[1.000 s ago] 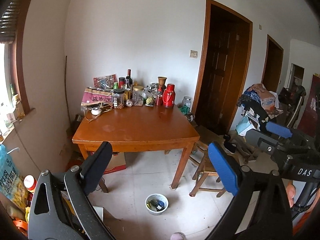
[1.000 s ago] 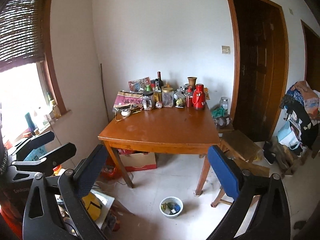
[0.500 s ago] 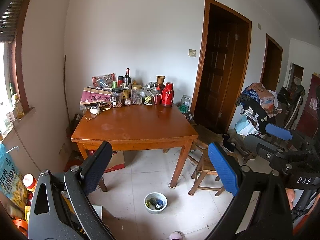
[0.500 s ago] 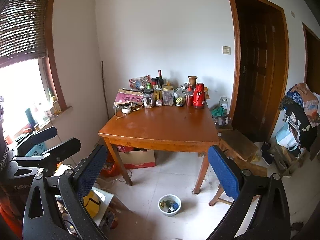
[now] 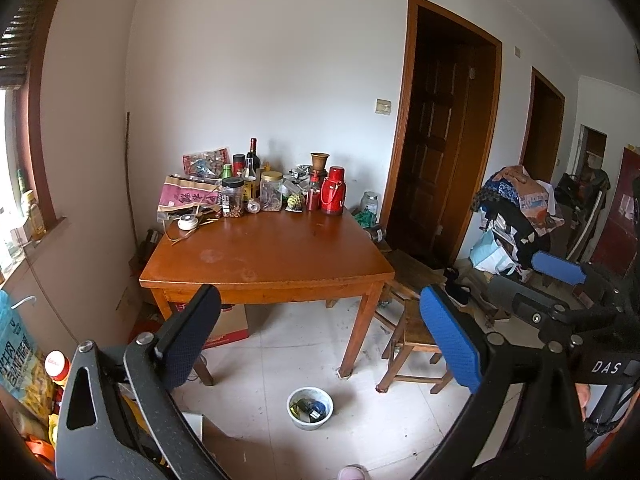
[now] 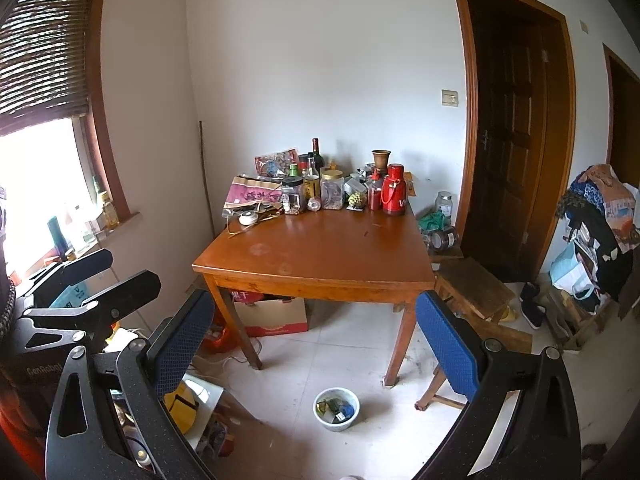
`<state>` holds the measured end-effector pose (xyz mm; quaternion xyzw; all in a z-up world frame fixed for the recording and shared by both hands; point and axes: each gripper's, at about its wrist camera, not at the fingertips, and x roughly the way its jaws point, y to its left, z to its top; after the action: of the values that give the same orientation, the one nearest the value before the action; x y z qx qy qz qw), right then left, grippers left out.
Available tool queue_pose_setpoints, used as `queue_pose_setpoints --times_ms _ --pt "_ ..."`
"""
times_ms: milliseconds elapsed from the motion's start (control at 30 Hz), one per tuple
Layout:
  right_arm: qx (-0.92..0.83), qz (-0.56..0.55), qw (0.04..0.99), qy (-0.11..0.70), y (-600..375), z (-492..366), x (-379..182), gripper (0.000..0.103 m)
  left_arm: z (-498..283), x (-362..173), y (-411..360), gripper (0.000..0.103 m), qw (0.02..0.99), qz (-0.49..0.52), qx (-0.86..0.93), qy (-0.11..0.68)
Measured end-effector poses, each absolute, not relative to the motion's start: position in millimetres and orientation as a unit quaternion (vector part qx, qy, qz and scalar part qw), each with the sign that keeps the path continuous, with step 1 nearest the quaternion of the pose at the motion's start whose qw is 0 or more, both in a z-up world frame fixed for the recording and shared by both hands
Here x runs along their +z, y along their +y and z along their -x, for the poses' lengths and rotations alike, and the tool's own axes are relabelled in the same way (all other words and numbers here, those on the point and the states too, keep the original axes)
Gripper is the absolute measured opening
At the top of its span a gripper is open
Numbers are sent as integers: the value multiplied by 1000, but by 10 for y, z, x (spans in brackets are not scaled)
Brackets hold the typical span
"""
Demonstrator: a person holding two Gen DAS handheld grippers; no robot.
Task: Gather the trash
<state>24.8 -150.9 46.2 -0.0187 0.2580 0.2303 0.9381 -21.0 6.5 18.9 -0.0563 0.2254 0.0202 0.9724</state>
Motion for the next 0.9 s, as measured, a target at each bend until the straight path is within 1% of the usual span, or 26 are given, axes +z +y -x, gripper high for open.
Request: queue_pose_setpoints --times_ms 900 --pt "224 15 939 259 -1522 -287 476 100 180 263 67 102 975 45 11 215"
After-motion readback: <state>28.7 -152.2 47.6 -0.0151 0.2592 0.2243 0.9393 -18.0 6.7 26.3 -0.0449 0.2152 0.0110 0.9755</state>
